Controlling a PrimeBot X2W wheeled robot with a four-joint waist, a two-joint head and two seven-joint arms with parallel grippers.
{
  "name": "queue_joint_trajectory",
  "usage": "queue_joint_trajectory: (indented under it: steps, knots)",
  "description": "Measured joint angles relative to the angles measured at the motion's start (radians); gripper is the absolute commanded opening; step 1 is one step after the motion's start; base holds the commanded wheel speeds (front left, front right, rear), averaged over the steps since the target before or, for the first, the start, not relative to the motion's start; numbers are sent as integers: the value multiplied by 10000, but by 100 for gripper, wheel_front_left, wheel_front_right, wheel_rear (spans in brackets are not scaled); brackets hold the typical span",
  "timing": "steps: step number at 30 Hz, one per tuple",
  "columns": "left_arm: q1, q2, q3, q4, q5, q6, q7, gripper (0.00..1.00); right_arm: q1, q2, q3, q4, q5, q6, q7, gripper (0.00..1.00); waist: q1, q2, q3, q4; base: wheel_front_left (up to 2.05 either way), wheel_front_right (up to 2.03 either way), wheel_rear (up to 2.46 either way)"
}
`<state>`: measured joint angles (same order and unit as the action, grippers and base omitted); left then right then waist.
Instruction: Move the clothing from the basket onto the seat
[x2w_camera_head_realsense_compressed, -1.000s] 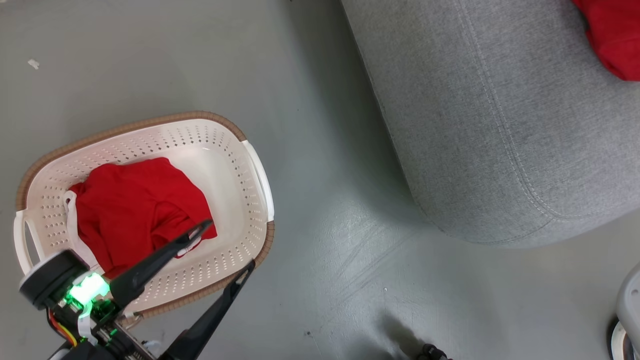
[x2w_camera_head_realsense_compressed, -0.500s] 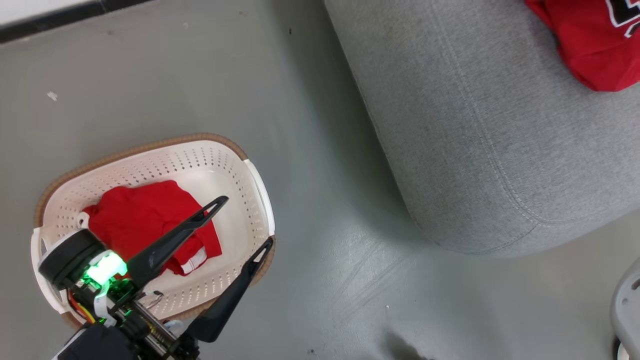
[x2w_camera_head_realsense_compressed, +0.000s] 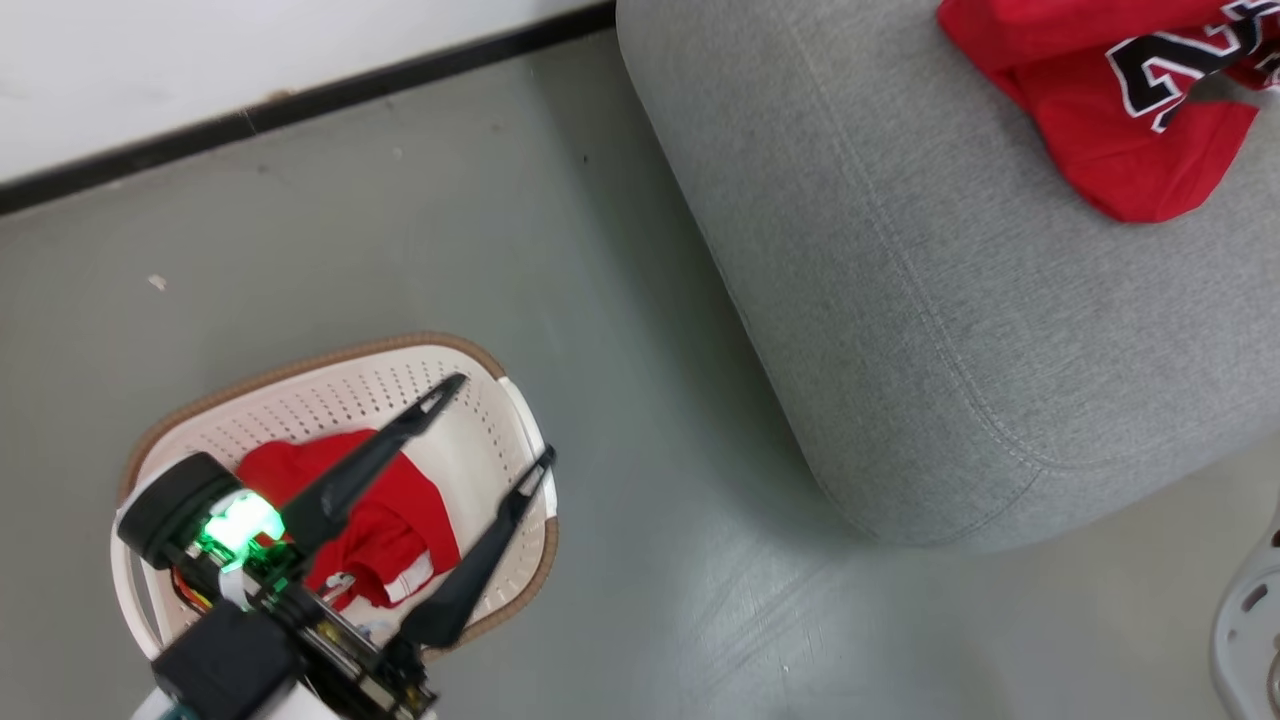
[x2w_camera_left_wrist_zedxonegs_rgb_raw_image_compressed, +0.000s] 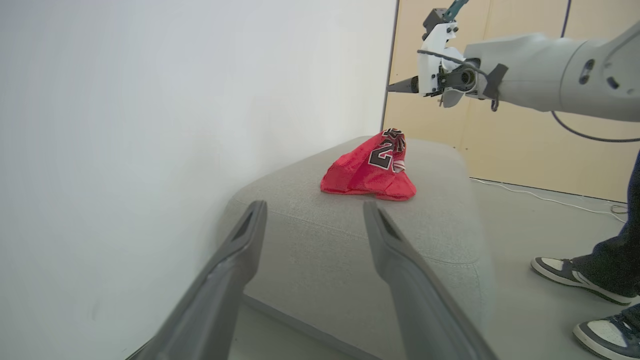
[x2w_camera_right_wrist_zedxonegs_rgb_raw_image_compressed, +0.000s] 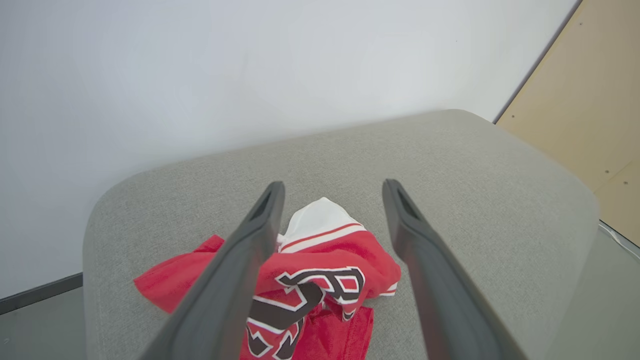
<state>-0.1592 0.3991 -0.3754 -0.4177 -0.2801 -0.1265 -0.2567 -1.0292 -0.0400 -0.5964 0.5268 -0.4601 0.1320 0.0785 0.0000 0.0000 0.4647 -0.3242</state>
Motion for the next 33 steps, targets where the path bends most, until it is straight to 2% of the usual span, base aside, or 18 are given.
queue_joint_trajectory:
  steps: [3,13,20,28,33]
  knots:
    - [38,-328,416,474,-31,0,0,100,146,-6,546,-31,10,0,-470,100,0,0,-305,15,0,0,0]
    - [322,-924,825,1009,-25,-4,0,100,452,-52,2171,-219,437,0,-2075,100,0,0,-1263,93,0,0,0]
    - [524,-1440,1151,1390,-12,-6,0,100,840,-77,3850,-236,1770,0,-2978,100,0,0,-2028,228,0,0,0]
    - [894,-2057,1837,1900,6,-6,0,100,1504,-163,5735,-414,2824,0,-3173,100,0,0,-2864,477,0,0,0]
    - [1104,-2405,2257,2313,90,-4,0,100,2164,-192,6529,-639,3078,0,-3179,100,0,0,-3331,672,0,0,0]
